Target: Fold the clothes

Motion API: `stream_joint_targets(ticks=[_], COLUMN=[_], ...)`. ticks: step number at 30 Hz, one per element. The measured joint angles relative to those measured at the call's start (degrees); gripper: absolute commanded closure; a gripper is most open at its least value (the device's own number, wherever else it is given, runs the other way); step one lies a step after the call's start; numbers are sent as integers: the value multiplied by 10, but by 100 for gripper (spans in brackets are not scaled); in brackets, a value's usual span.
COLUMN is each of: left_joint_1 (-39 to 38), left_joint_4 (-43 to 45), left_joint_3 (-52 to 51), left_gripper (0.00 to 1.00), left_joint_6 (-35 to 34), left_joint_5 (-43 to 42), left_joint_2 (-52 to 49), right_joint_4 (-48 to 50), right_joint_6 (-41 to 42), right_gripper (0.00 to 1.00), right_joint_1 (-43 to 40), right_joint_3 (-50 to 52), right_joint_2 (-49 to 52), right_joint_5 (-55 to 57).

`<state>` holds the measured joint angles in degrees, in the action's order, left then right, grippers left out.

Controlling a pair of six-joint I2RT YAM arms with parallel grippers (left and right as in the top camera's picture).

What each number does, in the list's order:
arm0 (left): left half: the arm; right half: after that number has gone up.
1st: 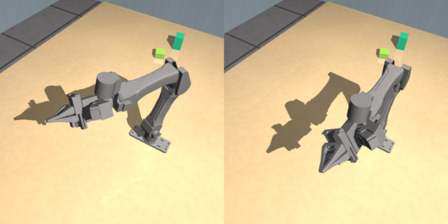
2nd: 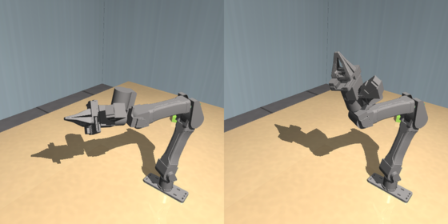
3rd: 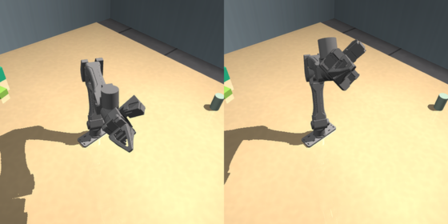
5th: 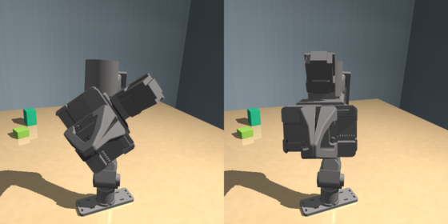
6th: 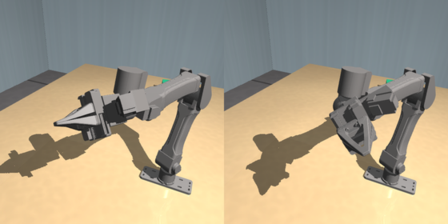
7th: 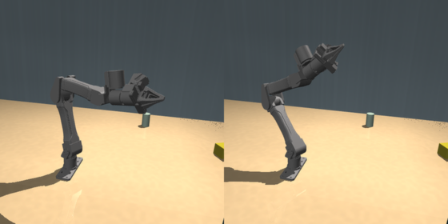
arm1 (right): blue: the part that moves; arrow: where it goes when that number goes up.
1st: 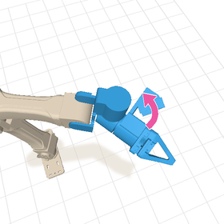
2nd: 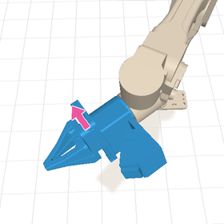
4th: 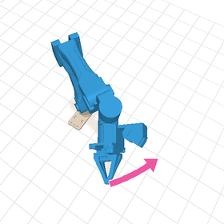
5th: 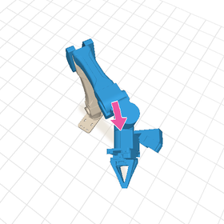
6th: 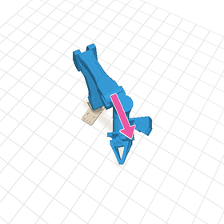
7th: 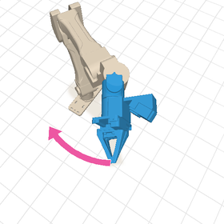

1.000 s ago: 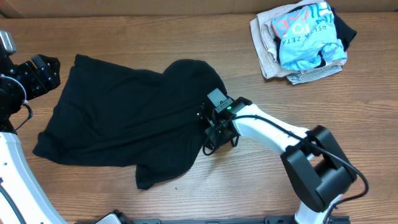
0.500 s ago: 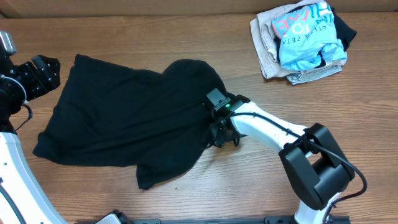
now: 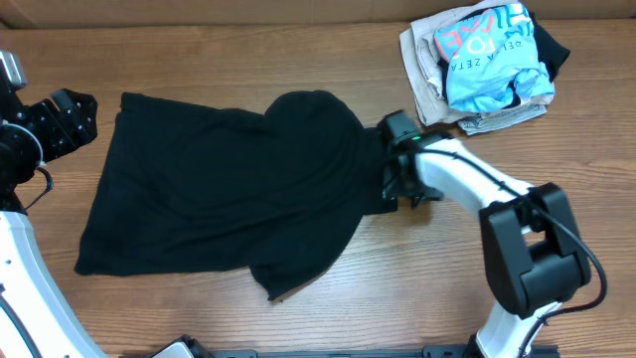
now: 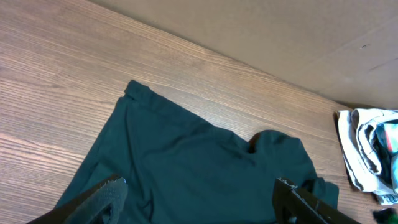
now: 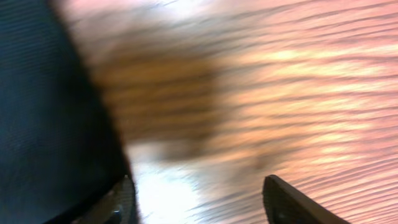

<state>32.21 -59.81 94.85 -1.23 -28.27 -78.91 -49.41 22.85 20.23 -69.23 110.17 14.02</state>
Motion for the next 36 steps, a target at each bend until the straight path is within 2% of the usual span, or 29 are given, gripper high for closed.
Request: stream_joint_targets(ticks=[6, 10, 18, 22, 27, 32, 36], left_joint_1=[0, 0, 0, 0, 0, 0, 1], left_joint_4=[0, -14, -159, -214, -183, -96, -25], left_joint_3=[0, 0, -1, -8, -99, -246, -351], left_gripper=[4, 2, 1, 0, 0, 0, 3], left_joint_6=[2, 2, 2, -17, -80, -160, -229], left_joint_5=[0, 0, 71, 135, 213, 256, 285], left_joint_2=[0, 0, 15, 40, 90, 118, 118], right_joint_4=[-47, -107, -159, -215, -243, -188, -148], right_joint_6=[-4, -4, -4, 8, 44, 95, 114], right_gripper=[14, 11, 7, 0, 0, 0, 0], right_joint_1=[-45, -48, -18, 26, 94, 150, 159], right_joint_3=[-13, -46, -115, -122, -104, -52, -6], right_joint_2=[1, -26, -279, -344, -325, -322, -321], right_joint_5=[-8, -43, -144, -173, -192, -216, -245])
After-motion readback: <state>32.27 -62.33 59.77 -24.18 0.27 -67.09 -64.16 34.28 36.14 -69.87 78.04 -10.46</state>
